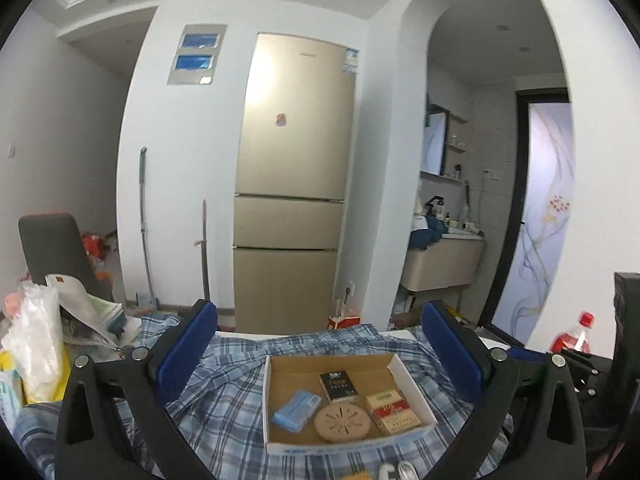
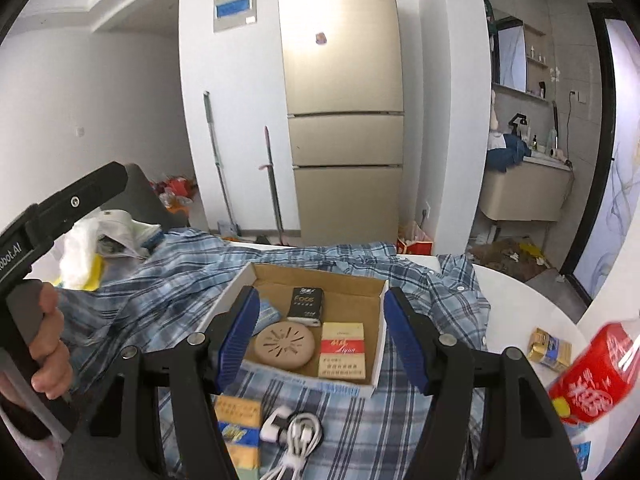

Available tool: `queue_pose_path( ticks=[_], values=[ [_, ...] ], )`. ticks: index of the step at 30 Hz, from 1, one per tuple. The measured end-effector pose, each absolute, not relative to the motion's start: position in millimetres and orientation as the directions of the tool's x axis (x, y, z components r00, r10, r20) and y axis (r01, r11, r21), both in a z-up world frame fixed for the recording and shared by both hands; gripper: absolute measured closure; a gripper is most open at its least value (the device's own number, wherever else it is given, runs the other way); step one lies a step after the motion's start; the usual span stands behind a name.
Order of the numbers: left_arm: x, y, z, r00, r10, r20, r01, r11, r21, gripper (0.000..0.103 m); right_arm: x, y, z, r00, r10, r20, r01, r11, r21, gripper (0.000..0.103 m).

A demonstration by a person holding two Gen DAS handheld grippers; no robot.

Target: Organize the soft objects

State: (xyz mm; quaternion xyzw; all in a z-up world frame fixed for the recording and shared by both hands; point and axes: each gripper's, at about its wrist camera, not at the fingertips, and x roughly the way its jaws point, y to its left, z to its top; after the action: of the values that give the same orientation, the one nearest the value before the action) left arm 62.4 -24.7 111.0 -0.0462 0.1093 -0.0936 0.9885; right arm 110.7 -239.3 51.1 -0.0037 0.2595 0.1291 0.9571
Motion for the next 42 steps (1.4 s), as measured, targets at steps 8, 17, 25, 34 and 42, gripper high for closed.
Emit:
queue_pose_path(
  ticks=[8, 17, 25, 34, 42],
  values=[
    [-4.6, -35.5, 95.8, 0.963, -0.238, -0.123, 0.237, 0.971, -0.028, 0.000, 60.9, -242.9, 41.1, 0.874, 0.252, -0.415, -0.259, 0.965, 0.041, 0.015],
    [-25.8, -26.8, 55.1, 0.972, -0.232, -0.038, 0.233, 0.972, 0.020, 0.000, 44.8, -244.7, 17.8, 0.935, 0.141, -0.325, -0.163, 0.986, -0.040, 0.000],
    [-14.6, -20.0, 21.0, 0.984, -0.141, -0.111, 0.142, 0.990, 0.004, 0.000, 48.5, -251.6, -5.2, 0.939, 0.157, -0.305, -0.174, 0.984, -0.029, 0.000],
    [-7.1, -12.2, 14.4, 0.967, -0.193, -0.169, 0.183, 0.980, -0.073, 0.000, 46.4, -252.3, -5.1, 0.920, 0.165, -0.356, -0.189, 0.981, -0.035, 0.000],
    [-11.5, -17.5, 13.3, 0.971, -0.156, -0.179, 0.155, 0.988, -0.017, 0.000, 42.0, -251.9, 0.4, 0.919, 0.163, -0.359, -0.188, 0.981, -0.038, 0.000]
  ],
)
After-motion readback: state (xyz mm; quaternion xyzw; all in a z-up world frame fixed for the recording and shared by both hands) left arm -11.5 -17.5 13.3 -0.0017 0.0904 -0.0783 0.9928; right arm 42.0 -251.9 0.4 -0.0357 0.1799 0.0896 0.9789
